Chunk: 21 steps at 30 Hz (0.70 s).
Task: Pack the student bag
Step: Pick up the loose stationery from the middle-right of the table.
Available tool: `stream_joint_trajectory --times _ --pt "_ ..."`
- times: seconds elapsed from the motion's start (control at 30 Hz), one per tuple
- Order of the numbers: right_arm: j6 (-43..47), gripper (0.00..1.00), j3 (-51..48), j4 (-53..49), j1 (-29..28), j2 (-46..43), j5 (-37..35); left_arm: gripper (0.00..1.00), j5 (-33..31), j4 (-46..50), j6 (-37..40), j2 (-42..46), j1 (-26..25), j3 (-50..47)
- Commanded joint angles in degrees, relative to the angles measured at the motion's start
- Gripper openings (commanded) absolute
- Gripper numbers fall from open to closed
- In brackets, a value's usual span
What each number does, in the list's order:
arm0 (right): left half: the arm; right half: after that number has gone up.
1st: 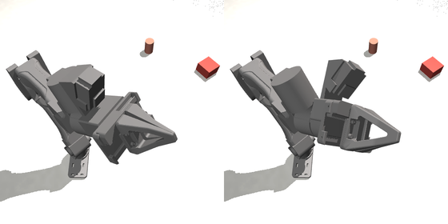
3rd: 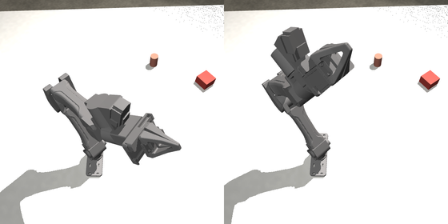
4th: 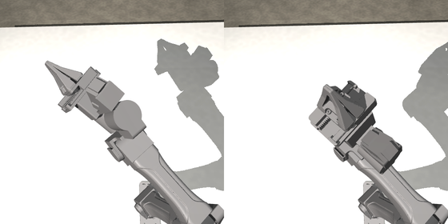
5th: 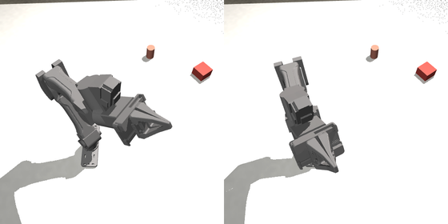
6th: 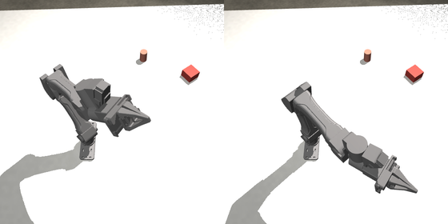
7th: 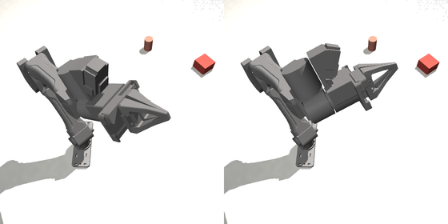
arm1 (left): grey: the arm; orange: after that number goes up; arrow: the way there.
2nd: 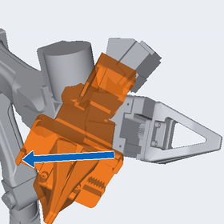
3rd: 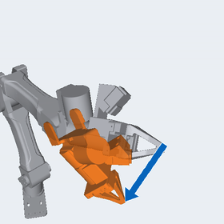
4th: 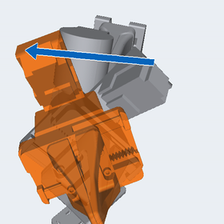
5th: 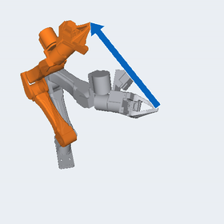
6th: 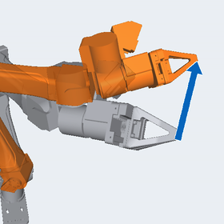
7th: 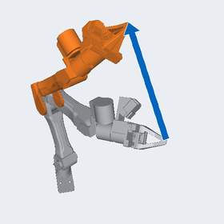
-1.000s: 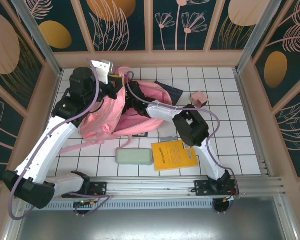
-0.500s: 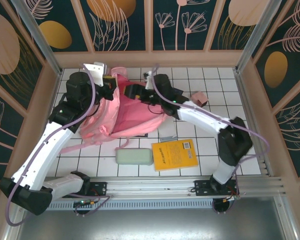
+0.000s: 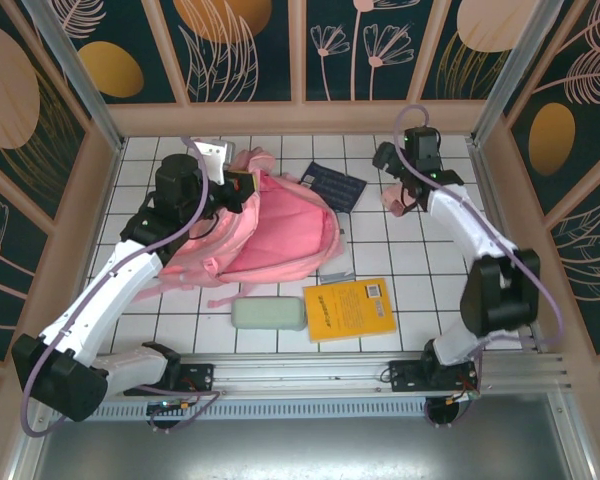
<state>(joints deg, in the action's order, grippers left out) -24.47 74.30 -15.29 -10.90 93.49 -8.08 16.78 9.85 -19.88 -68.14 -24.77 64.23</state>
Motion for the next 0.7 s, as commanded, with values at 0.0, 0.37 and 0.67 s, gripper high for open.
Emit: stream_joint_trajectory --times 0.0,0.37,0.67 --pt "1.09 0.97 4.22 -5.46 3.83 6.59 3.04 0.0 1.06 -5.42 -0.91 1.05 0.34 -0.78" --pt "5.55 0.99 13.08 -6.85 10.17 22.09 18.37 0.0 2.05 -4.57 -0.47 2.53 0.33 -1.34" --pt "4.72 0.98 2.47 -1.15 8.12 15.62 21.35 0.0 4.75 -5.5 -1.21 -0.12 0.34 -0.47"
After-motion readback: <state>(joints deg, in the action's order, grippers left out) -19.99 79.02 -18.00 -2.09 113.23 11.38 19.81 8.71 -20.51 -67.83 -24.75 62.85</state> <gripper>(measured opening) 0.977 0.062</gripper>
